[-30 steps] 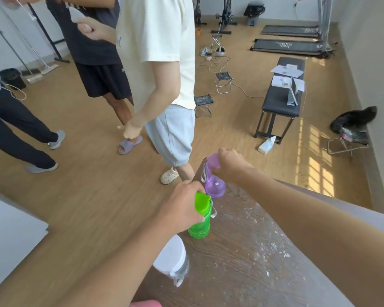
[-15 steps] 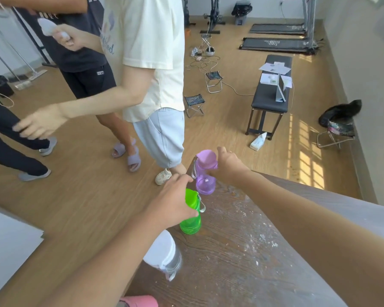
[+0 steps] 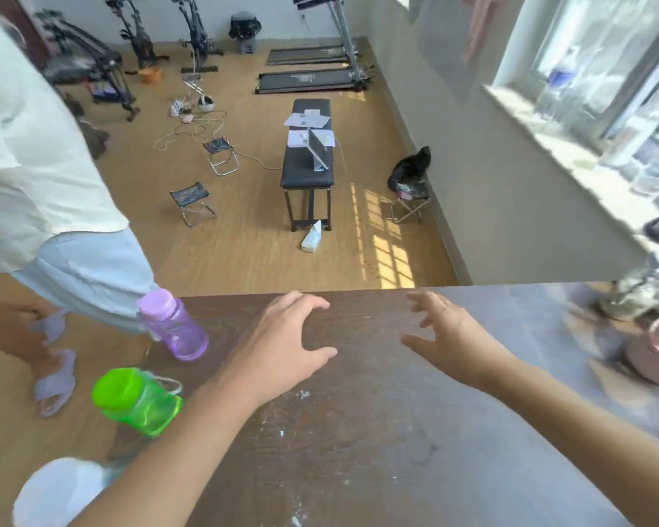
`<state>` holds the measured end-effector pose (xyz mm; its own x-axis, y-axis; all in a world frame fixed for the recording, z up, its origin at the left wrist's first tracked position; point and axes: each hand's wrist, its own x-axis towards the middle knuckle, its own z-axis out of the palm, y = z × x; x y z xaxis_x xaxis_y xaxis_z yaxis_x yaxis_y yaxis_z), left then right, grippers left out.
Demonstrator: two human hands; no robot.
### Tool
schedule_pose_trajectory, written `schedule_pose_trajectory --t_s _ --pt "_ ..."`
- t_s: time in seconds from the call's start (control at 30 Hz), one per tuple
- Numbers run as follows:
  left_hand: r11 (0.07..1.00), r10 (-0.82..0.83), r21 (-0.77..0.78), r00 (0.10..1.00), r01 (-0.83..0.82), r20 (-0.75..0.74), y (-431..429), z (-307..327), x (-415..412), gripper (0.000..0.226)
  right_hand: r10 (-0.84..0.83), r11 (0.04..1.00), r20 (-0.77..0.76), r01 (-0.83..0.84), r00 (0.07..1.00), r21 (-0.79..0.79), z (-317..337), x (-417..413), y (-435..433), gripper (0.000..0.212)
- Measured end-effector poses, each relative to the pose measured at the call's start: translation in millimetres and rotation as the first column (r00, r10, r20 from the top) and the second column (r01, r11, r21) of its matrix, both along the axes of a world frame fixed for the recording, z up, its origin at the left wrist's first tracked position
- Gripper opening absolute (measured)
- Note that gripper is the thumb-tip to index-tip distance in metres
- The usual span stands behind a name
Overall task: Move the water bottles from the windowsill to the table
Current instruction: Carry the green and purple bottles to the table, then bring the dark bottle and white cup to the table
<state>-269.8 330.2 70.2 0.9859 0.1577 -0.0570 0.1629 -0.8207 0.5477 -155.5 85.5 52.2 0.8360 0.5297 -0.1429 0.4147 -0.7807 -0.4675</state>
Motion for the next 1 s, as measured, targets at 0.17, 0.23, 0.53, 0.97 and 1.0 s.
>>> schedule_pose_trajectory --t_s 0.17,0.23,0.53,0.97,1.0 --pt "0.97 -0.168 -0.175 0.986 0.166 0.003 -147 -11 65 0.052 -0.194 0.981 0.059 0.193 0.979 0.014 13 8 -168 0.065" --pt "0.946 -0.257 -0.208 0.966 0.25 -0.006 -210 -16 84 0.05 -0.252 0.968 0.082 0.252 0.964 0.013 16 8 -233 0.063" --pt "0.717 -0.673 -0.285 0.738 0.636 -0.046 -461 -37 110 0.05 -0.532 0.838 0.219 0.546 0.818 0.0 20 -21 -464 0.048" --pt "0.255 -0.917 0.098 0.273 0.962 -0.292 -590 -87 82 0.102 -0.756 0.641 0.059 0.756 0.652 -0.134 -30 -97 -571 0.079" --pt "0.233 -0.909 0.127 0.263 0.964 -0.322 -592 -89 81 0.1 -0.769 0.632 0.03 0.766 0.639 -0.119 -36 -97 -572 0.076"
